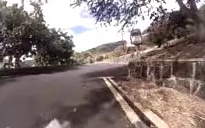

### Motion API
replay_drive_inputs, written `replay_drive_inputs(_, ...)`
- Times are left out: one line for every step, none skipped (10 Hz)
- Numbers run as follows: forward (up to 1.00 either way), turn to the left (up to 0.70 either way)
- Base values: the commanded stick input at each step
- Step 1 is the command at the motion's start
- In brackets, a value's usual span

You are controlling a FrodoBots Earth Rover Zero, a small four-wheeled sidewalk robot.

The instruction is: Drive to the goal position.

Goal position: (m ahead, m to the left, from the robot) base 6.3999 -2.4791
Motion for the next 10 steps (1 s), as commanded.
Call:
replay_drive_inputs(0.85, 0.0)
replay_drive_inputs(0.85, 0.0)
replay_drive_inputs(0.85, 0.0)
replay_drive_inputs(0.85, 0.0)
replay_drive_inputs(0.85, 0.0)
replay_drive_inputs(0.85, 0.0)
replay_drive_inputs(0.85, 0.0)
replay_drive_inputs(0.85, 0.0)
replay_drive_inputs(0.85, 0.0)
replay_drive_inputs(0.85, 0.0)
